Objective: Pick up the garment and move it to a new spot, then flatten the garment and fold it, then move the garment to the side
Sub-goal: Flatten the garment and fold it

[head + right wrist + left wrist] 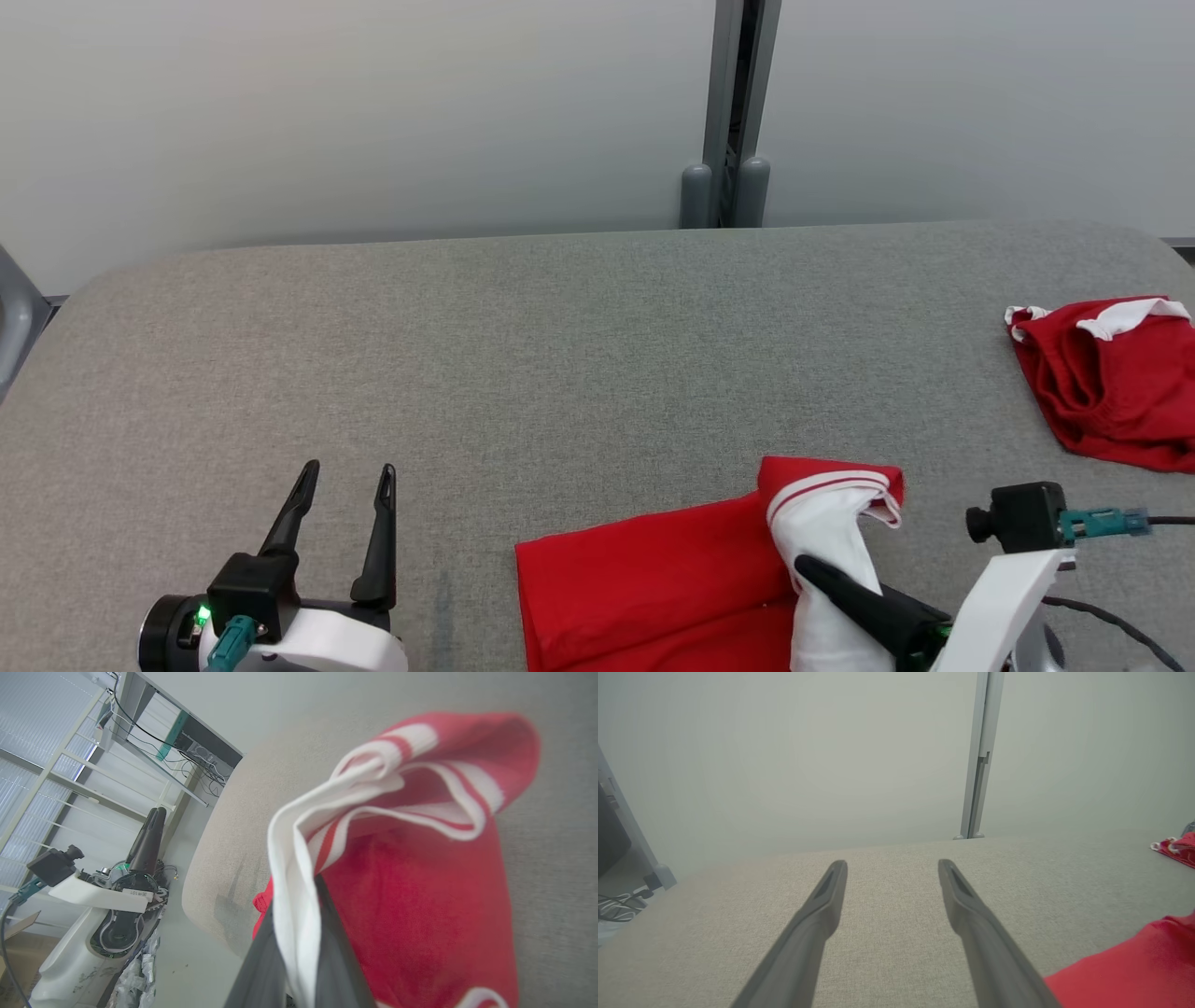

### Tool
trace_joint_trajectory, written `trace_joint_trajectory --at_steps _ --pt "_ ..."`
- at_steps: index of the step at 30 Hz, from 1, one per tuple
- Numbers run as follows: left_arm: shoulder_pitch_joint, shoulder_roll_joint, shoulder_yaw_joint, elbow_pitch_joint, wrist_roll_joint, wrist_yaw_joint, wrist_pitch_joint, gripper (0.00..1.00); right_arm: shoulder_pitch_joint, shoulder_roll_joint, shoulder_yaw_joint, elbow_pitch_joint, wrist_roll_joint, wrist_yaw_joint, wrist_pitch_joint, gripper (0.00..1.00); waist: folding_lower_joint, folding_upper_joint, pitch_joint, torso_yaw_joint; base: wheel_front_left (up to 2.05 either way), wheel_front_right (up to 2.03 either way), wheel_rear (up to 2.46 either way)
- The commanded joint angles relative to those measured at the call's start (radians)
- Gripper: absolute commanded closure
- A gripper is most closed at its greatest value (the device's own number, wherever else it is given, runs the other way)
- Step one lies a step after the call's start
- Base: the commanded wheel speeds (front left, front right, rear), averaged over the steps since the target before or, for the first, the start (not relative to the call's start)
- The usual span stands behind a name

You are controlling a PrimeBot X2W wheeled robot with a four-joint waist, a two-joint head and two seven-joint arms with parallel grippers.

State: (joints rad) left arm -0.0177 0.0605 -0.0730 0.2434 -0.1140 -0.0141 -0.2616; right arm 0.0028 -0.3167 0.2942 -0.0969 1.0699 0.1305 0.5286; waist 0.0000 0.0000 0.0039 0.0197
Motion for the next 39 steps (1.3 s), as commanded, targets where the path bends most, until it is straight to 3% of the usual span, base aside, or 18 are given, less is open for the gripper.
trace_joint_trajectory --at_steps 1,7,12,27,31,32,33,34,39 --pt "0.001 0.004 0.004 0.000 0.006 -0.004 -0.003 0.00 0.017 0.043 -0.016 -0.020 -0.011 0.000 0.028 1.00 0.0000 0.0000 0.003 0.007 0.00 0.00 0.00" --pt "0.000 -0.001 0.008 0.006 0.001 -0.010 -0.003 0.00 0.043 0.195 -0.063 -0.021 -0.074 0.000 0.099 1.00 0.0000 0.0000 0.013 0.028 0.00 0.00 0.00" --pt "-0.013 -0.004 0.000 0.011 0.003 -0.012 -0.003 0.00 0.037 0.244 -0.072 0.005 -0.113 0.000 0.117 1.00 0.0000 0.0000 0.027 0.046 0.00 0.00 0.00" --pt "-0.046 -0.007 -0.030 0.031 0.003 -0.020 -0.003 0.00 -0.029 0.264 0.069 0.113 -0.061 0.000 0.031 1.00 0.0000 0.0000 0.080 0.131 0.00 0.00 0.00" --pt "-0.071 -0.008 -0.065 0.029 -0.028 -0.011 -0.003 0.00 -0.098 0.263 0.114 0.270 -0.038 0.000 -0.027 1.00 0.0000 0.0000 0.111 0.199 0.00 0.00 0.00" --pt "-0.075 -0.008 -0.069 0.029 -0.031 -0.010 -0.003 0.00 -0.106 0.263 0.117 0.280 -0.041 0.000 -0.028 0.75 0.0000 0.0000 0.113 0.203 0.00 0.00 0.00" --pt "-0.077 -0.008 -0.072 0.028 -0.033 -0.009 -0.003 0.00 -0.114 0.264 0.122 0.290 -0.046 0.000 -0.025 0.33 0.0000 0.0000 0.115 0.207 0.00 0.00 0.00" --pt "-0.078 -0.008 -0.075 0.029 -0.034 -0.007 -0.003 0.00 -0.120 0.264 0.124 0.295 -0.046 0.000 -0.023 0.00 0.0000 0.0000 0.116 0.210 0.00 0.00 0.00" --pt "-0.074 -0.008 -0.081 0.032 -0.047 0.003 -0.003 0.00 -0.137 0.263 0.141 0.296 -0.037 0.000 -0.023 0.00 0.0000 0.0000 0.115 0.215 0.00 0.00 0.00"
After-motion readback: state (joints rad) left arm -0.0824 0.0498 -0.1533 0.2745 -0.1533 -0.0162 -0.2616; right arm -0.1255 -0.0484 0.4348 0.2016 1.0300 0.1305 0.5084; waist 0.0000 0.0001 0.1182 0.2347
